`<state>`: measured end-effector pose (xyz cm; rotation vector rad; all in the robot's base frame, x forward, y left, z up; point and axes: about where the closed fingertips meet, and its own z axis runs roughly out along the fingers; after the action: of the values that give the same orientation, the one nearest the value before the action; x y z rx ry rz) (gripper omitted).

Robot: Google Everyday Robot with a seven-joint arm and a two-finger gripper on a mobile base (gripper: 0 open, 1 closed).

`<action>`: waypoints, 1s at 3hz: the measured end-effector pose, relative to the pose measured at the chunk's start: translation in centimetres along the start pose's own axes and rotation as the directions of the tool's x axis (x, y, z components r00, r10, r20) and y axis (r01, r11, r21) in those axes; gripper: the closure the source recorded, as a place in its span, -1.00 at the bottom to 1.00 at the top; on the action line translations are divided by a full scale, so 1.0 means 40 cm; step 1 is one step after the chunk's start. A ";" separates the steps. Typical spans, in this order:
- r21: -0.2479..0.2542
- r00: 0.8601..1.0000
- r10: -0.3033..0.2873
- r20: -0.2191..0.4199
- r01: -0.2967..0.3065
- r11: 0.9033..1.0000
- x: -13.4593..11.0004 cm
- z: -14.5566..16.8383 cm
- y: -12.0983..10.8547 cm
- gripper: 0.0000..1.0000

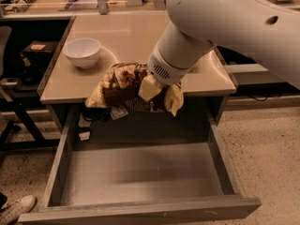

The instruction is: Pick brown chip bag from top drawer and place on counter

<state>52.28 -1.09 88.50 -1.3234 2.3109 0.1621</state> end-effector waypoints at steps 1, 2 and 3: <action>0.013 0.999 0.034 0.007 -0.034 0.999 -0.016 0.004 -0.018 1.00; 0.050 0.995 0.096 0.021 -0.097 0.994 -0.065 0.010 -0.083 1.00; 0.077 0.990 0.141 0.029 -0.143 0.987 -0.125 0.014 -0.140 1.00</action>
Offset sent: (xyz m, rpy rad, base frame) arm 0.0859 0.0078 0.0278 0.0547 -0.0410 -0.2058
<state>59.31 0.05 91.00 -1.1133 2.3661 0.1300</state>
